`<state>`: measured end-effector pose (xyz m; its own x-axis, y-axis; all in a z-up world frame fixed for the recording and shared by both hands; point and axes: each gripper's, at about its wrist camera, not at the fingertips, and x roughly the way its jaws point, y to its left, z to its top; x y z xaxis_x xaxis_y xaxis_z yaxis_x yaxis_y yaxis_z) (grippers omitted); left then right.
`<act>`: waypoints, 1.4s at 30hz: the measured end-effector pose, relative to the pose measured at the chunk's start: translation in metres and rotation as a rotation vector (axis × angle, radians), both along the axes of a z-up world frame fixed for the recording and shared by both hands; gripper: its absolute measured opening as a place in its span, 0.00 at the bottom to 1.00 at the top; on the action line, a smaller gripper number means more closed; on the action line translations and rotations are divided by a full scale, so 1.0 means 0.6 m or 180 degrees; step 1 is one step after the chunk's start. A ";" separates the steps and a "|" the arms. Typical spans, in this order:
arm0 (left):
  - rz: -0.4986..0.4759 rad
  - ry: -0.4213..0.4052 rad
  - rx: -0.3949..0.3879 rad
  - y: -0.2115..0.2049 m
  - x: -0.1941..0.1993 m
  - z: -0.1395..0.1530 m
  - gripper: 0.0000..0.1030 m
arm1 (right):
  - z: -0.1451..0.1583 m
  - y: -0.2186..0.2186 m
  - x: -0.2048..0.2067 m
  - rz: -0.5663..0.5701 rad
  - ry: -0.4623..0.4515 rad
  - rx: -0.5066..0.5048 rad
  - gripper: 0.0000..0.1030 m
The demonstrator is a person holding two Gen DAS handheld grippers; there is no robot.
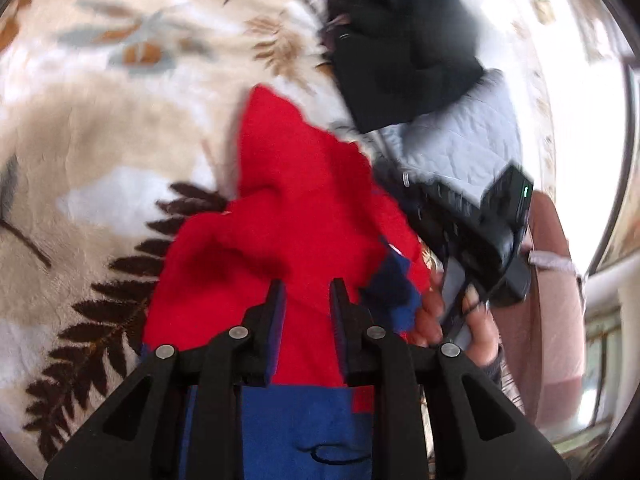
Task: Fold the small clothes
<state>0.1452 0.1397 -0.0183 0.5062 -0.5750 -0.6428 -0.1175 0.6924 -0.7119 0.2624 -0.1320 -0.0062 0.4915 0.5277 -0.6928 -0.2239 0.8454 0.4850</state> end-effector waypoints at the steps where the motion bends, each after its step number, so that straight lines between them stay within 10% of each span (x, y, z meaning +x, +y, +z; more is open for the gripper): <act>1: 0.0051 -0.0081 0.0101 0.004 -0.003 0.012 0.18 | 0.004 -0.032 -0.024 -0.0112 -0.0040 0.0058 0.22; 11: 0.0349 0.0214 0.0004 0.062 0.024 -0.025 0.43 | -0.032 -0.292 -0.192 -0.1628 0.0075 0.0220 0.45; 18: 0.0423 0.0294 0.0194 0.053 0.041 -0.044 0.49 | -0.081 -0.278 -0.183 -0.1691 0.0167 0.0138 0.47; 19: 0.0442 0.0305 0.0256 0.054 0.042 -0.046 0.49 | -0.078 -0.271 -0.182 -0.1595 0.0099 0.0224 0.39; 20: 0.0453 0.0322 0.0307 0.055 0.044 -0.048 0.49 | -0.073 -0.266 -0.181 -0.1532 0.0026 0.0229 0.06; 25: 0.0547 0.0393 0.0153 0.076 0.047 -0.054 0.49 | -0.007 -0.289 -0.228 -0.1570 -0.0703 0.0514 0.07; 30: 0.0602 0.0422 0.0188 0.084 0.049 -0.054 0.49 | -0.086 -0.302 -0.210 -0.1577 0.0098 -0.0021 0.08; 38: 0.0277 0.0140 0.0232 0.039 0.052 -0.026 0.55 | -0.088 -0.303 -0.212 -0.1702 0.0118 0.0448 0.42; 42: 0.0089 0.0089 0.0897 -0.008 0.056 -0.018 0.60 | -0.052 -0.266 -0.206 -0.1307 -0.0203 0.0284 0.08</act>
<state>0.1786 0.1351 -0.0292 0.4991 -0.3576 -0.7893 -0.1562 0.8588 -0.4879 0.1388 -0.2918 -0.0372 0.7139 0.3355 -0.6146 0.0908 0.8260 0.5563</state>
